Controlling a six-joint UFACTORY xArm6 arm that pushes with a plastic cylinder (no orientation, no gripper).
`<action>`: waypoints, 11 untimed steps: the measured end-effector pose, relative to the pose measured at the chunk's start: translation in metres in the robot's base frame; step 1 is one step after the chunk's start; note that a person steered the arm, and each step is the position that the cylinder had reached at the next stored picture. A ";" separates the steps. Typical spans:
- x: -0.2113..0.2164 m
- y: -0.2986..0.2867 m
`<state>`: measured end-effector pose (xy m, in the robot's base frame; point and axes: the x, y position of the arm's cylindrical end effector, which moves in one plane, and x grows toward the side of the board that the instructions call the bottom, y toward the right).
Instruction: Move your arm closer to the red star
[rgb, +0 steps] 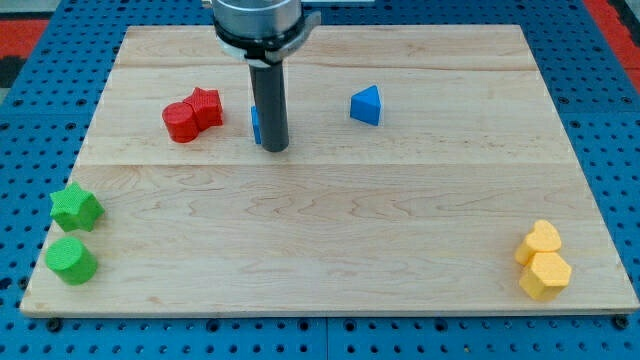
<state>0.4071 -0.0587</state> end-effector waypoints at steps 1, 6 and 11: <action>-0.020 0.000; 0.002 -0.185; -0.081 -0.105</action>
